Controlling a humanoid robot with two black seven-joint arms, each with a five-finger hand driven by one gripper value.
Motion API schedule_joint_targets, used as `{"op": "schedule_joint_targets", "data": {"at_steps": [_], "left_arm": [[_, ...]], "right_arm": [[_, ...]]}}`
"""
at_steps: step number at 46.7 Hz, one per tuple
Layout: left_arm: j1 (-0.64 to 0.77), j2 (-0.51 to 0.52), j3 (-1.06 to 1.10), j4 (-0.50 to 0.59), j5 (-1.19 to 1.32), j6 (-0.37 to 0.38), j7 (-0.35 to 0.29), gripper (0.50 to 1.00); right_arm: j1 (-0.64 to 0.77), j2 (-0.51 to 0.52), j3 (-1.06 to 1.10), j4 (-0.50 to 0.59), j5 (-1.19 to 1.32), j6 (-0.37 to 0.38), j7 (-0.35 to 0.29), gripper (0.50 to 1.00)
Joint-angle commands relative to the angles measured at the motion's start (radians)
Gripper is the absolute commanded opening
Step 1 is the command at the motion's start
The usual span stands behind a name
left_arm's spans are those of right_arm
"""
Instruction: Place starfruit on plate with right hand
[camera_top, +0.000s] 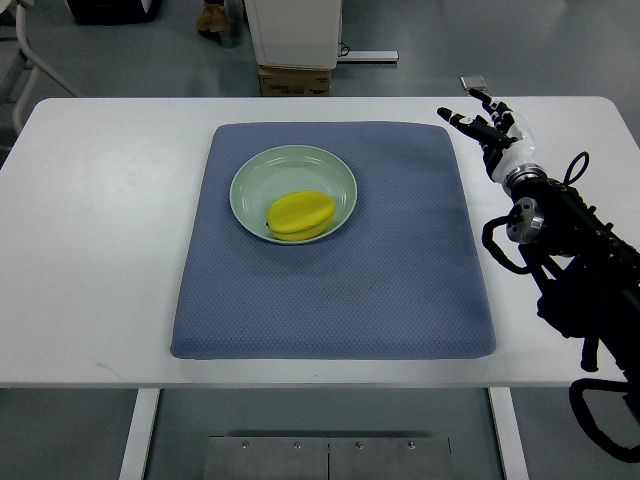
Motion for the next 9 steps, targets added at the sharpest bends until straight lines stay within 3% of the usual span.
{"op": "schedule_joint_targets", "data": {"at_steps": [1, 9], "left_arm": [[0.000, 0.000, -0.001, 0.000, -0.001, 0.000, 0.000, 1.000], [0.000, 0.000, 0.001, 0.000, 0.000, 0.000, 0.000, 1.000]], "right_arm": [[-0.003, 0.000, 0.002, 0.000, 0.001, 0.000, -0.001, 1.000], [-0.003, 0.000, 0.002, 0.007, -0.001, 0.000, -0.001, 1.000]]}}
